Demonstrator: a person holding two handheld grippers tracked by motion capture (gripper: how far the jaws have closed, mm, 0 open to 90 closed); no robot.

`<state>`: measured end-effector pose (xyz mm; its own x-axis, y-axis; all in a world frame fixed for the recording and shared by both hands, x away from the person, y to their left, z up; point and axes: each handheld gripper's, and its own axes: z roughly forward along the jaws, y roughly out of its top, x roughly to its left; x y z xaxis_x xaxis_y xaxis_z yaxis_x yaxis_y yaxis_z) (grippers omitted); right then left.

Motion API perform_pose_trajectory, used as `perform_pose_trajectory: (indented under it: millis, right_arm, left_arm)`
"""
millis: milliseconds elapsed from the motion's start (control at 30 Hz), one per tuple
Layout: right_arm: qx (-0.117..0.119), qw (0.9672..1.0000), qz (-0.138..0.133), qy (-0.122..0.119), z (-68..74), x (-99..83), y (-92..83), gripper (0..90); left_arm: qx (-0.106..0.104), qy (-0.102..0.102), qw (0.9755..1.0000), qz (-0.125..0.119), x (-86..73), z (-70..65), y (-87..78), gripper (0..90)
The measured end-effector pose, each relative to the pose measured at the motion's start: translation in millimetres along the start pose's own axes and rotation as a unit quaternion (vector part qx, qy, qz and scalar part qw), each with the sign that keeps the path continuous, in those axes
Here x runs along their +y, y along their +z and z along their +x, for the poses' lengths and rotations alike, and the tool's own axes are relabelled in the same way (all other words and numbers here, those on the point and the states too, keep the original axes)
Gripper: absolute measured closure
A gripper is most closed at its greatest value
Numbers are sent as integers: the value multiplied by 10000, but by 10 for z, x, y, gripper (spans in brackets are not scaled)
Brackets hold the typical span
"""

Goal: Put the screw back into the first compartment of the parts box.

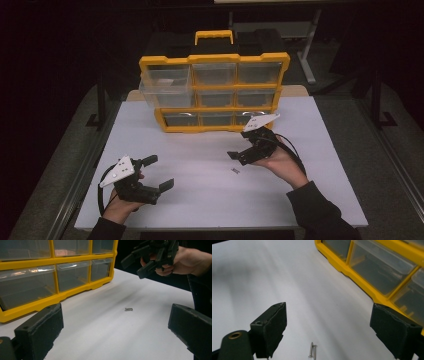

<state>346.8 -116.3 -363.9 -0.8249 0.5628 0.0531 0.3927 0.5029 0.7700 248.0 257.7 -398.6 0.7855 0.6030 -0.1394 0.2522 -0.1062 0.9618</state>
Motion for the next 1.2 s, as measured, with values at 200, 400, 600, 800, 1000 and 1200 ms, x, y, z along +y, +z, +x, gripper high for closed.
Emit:
perform_pose_trajectory:
  millis: [200, 400, 600, 800, 1000, 1200]
  right_arm:
    - [-28, 10000, 78, 37, -22, -101, 26, 142]
    - [-13, 9999, 82, 85, -37, -190, 84, 158]
    - [4, 9996, 208, 203, -80, -262, 142, 225]
    - [127, 9988, 379, 284, -94, -316, 199, 337]
    - [276, 9975, 582, 305, -90, -365, 269, 460]
    - [319, 9960, 763, 332, -88, -403, 328, 598]
  left_arm:
    - [-2, 25, 10000, 21, -2, 5, 3, 0]
    - [13, -4, 10000, 4, 0, 22, -4, 0]
    - [-14, 24, 10000, -10, 3, 16, -3, 0]
    - [-23, 59, 10000, 31, 2, 15, 3, 0]
    - [-25, 38, 10000, 15, 1, 13, 4, 0]
    - [-22, 55, 10000, 24, 3, 11, 6, 0]
